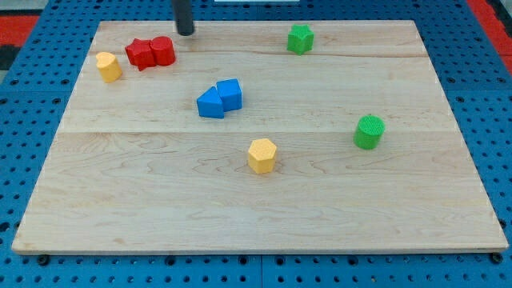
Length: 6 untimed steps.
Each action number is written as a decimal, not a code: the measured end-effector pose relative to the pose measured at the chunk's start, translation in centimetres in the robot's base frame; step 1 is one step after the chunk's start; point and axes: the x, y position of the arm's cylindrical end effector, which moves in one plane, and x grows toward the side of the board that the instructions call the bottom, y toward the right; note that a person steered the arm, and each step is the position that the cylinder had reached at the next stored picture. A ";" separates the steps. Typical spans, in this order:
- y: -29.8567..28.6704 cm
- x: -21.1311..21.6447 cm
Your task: Push green star parallel to the top of the green circle
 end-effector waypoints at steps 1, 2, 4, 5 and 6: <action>1.9 0.0; 2.5 0.0; 2.5 0.8; 3.3 2.9; 3.8 5.8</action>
